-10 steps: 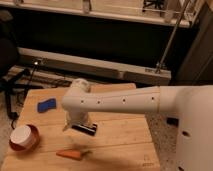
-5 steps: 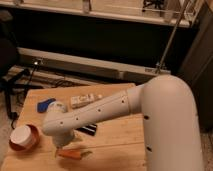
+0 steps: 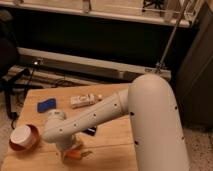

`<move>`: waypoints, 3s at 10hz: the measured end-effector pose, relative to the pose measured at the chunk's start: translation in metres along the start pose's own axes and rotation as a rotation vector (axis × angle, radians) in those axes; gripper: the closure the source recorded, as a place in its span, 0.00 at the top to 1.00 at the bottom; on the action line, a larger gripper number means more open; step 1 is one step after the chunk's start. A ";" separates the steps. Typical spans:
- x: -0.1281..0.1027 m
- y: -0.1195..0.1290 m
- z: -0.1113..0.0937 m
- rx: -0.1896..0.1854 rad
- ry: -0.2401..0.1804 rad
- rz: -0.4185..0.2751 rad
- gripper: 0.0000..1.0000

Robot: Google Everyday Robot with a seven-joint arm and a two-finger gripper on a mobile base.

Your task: Place the pepper on the white sponge

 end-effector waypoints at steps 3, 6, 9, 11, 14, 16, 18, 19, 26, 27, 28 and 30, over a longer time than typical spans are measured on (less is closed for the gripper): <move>0.005 -0.002 0.000 -0.015 0.008 0.008 0.28; 0.013 0.003 -0.008 -0.042 0.026 0.038 0.01; 0.019 0.009 -0.020 -0.064 0.033 0.080 0.00; 0.032 0.023 -0.029 -0.070 0.041 0.166 0.00; 0.093 0.064 -0.074 -0.027 0.112 0.324 0.00; 0.150 0.079 -0.119 0.011 0.179 0.347 0.00; 0.205 0.070 -0.147 0.037 0.213 0.323 0.00; 0.229 0.060 -0.150 0.054 0.215 0.307 0.00; 0.333 0.028 -0.107 0.129 0.199 0.260 0.00; 0.338 0.029 -0.101 0.134 0.196 0.259 0.00; 0.341 0.029 -0.095 0.140 0.191 0.259 0.00; 0.344 0.031 -0.086 0.140 0.179 0.259 0.00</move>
